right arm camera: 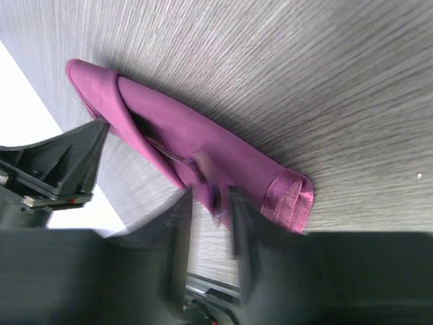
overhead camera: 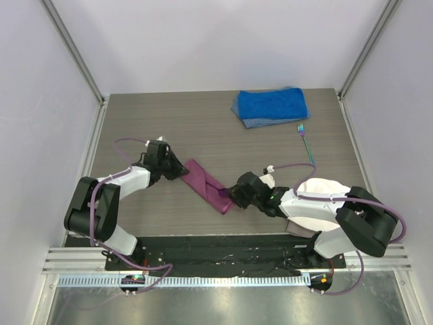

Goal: Fold the napkin into a case and place the utensils inside
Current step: Insert the spoon into the folded napkin, then pick up the fork from the center of the board, then pass from the right arm to the left, then pass from the left arm to the right

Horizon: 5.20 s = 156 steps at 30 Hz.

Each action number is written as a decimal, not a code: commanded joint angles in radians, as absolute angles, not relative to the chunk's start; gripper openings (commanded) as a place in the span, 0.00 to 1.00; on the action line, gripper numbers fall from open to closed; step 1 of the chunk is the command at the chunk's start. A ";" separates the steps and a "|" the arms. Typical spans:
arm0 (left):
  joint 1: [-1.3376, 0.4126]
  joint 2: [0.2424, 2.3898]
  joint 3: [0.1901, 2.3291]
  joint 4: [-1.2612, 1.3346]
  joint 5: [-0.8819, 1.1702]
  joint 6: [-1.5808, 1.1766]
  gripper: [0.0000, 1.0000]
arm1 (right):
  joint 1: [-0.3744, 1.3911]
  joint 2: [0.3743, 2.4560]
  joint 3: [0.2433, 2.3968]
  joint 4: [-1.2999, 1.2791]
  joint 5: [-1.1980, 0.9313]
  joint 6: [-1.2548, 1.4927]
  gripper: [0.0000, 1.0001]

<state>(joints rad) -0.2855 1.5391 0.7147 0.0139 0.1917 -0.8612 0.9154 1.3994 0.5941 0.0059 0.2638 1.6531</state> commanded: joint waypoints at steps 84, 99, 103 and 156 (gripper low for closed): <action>-0.795 1.195 0.782 -0.132 0.216 -0.908 0.69 | 0.442 1.287 0.637 0.164 -0.262 1.233 0.01; -0.824 1.195 0.792 -0.213 0.130 -0.914 0.25 | 0.618 1.223 0.637 0.153 -0.149 1.364 0.01; -0.822 1.190 0.813 -0.285 0.117 -0.888 0.06 | 0.623 1.213 0.621 0.166 -0.176 1.355 0.01; -0.752 0.842 1.005 -1.015 0.572 -0.419 0.00 | 0.678 1.437 1.063 -0.514 -0.870 -0.002 0.31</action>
